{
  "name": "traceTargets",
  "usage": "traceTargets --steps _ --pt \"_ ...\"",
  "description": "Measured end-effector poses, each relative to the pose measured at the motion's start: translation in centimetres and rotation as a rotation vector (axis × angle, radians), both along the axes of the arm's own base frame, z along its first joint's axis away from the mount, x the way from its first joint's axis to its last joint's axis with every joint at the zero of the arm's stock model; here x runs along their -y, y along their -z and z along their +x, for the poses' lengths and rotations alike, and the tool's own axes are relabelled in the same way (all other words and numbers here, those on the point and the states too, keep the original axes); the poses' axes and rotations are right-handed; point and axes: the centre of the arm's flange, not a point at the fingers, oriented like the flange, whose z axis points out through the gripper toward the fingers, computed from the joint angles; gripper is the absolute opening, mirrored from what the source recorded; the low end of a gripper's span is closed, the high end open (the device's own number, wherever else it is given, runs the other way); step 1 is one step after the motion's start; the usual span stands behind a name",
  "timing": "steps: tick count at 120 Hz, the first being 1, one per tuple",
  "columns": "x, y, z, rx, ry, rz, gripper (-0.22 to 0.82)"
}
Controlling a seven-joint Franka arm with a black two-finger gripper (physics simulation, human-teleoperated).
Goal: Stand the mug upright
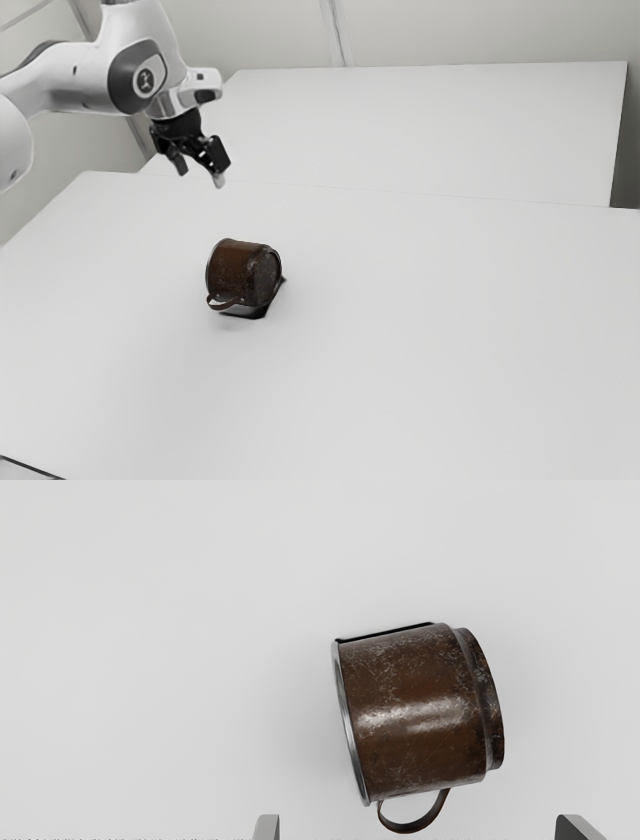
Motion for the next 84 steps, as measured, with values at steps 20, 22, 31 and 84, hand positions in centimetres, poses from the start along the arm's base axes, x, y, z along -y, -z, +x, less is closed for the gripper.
traceTargets --steps 20,22,31,84 --pt "-2.9 1.3 -2.1 -0.014 -0.045 -0.079 0.60" --pt "-3.4 1.8 -2.1 -0.019 -0.054 -0.100 0.60" --pt "-6.7 3.6 -2.1 -0.038 -0.108 -0.182 0.60" --pt "-18.6 17.8 -0.5 -0.115 -0.206 -0.674 0.60"
